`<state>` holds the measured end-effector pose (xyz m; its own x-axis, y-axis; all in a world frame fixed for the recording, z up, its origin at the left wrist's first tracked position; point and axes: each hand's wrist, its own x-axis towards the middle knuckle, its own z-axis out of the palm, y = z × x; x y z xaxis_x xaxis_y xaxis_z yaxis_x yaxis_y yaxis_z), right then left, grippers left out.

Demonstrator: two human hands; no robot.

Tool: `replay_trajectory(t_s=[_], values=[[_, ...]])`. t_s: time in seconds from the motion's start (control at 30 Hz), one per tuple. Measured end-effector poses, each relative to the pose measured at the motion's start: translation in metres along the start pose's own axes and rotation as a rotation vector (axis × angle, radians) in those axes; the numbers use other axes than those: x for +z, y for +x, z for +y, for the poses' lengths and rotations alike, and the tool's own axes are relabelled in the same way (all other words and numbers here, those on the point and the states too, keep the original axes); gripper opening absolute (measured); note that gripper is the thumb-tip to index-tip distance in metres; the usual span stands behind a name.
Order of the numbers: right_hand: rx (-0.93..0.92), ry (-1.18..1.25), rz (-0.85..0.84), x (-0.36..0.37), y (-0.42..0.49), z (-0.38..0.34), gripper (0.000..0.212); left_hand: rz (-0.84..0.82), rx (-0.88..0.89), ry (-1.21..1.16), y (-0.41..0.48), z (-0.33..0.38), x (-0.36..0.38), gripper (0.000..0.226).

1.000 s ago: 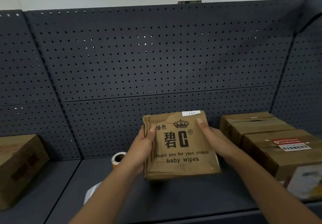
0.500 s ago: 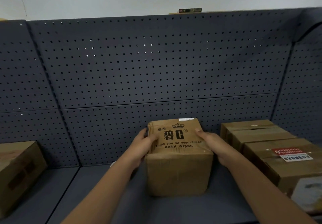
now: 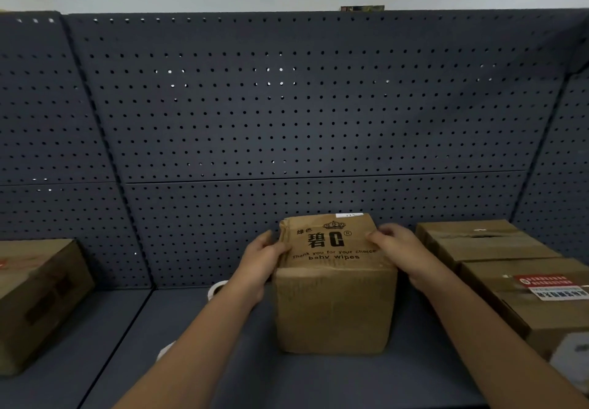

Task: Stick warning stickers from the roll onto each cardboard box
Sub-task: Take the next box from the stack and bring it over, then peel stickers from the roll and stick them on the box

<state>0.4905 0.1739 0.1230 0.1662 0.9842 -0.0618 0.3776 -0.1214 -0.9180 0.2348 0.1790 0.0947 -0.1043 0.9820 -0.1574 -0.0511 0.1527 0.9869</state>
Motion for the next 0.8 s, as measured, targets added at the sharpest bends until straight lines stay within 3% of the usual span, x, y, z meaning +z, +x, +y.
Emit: replay_trajectory(t_s=[0.03,0.17,0.3,0.4,0.5,0.63,0.8], values=[[-0.067,-0.095,0.017,0.001,-0.003,-0.005,0.027,0.043,0.053,0.016,-0.001,-0.002,-0.002,0.061],[-0.276,-0.375,0.065,0.016,-0.017,-0.018,0.056,0.163,0.286,0.185,-0.01,-0.019,-0.017,0.038],[-0.446,-0.382,-0.023,0.04,-0.037,-0.033,0.039,0.31,0.413,0.608,-0.014,-0.05,-0.044,0.034],[-0.493,-0.403,-0.063,0.059,-0.049,-0.042,0.031,0.373,0.379,0.946,-0.02,-0.071,-0.065,0.04],[-0.54,-0.406,-0.106,0.078,-0.059,-0.042,0.023,0.376,0.256,1.13,-0.032,-0.085,-0.082,0.054],[-0.599,-0.395,-0.146,0.096,-0.071,-0.041,0.022,0.387,0.172,1.234,-0.041,-0.097,-0.103,0.065],[-0.728,-0.404,-0.025,0.115,-0.078,-0.038,0.022,0.366,0.173,1.21,-0.046,-0.101,-0.118,0.044]])
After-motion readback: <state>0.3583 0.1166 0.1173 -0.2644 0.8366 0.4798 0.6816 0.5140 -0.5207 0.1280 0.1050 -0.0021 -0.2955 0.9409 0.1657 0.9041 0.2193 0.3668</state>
